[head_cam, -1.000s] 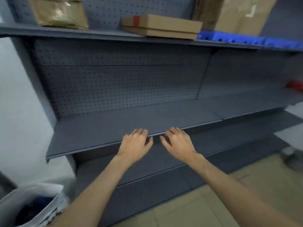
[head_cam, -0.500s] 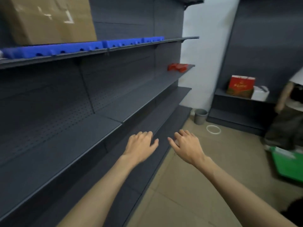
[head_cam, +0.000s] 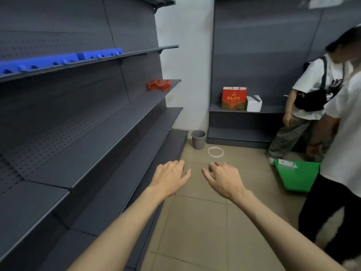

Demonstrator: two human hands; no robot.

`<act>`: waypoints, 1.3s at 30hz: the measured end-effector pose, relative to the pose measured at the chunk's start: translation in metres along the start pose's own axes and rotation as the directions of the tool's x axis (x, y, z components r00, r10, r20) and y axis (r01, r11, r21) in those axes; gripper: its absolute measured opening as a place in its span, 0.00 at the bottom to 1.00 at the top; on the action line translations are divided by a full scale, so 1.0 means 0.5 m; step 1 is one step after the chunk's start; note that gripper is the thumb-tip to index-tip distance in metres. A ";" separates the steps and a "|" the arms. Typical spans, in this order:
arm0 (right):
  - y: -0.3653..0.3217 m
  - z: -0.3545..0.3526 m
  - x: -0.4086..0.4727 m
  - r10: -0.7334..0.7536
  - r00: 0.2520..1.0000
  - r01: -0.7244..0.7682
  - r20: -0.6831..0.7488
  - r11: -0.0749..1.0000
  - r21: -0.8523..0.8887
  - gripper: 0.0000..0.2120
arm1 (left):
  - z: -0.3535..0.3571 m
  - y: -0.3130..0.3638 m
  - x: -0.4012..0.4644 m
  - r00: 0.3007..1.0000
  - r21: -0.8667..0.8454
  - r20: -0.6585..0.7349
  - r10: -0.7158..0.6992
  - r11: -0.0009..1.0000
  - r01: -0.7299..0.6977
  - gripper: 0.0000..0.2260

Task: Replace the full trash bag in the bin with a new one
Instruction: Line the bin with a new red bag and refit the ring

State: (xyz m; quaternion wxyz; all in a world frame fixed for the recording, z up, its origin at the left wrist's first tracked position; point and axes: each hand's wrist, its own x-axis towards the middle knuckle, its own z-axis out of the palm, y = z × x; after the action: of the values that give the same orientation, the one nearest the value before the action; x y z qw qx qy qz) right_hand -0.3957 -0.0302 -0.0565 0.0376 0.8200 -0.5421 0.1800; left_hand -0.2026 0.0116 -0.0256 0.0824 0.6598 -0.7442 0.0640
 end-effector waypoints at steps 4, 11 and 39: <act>0.033 0.026 0.076 0.024 1.000 -0.024 0.016 1.000 -0.015 0.21 | 0.031 -0.024 0.096 1.000 -0.011 0.002 0.006 1.000 -0.006 0.17; 0.079 0.092 0.271 0.034 0.999 -0.034 0.012 0.998 -0.061 0.22 | 0.085 -0.089 0.308 0.999 -0.027 -0.009 0.048 0.998 -0.048 0.16; 0.446 0.362 1.210 0.112 0.994 -0.112 0.015 0.993 -0.041 0.21 | 0.282 -0.288 1.345 0.995 -0.090 -0.081 0.064 0.993 -0.072 0.16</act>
State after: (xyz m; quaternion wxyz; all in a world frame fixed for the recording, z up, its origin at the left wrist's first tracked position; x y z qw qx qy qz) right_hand -0.3405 -0.6974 -0.0520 0.0391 0.7888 -0.5910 0.1640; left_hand -0.1430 -0.6877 -0.0259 0.1397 0.6264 -0.7647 0.0577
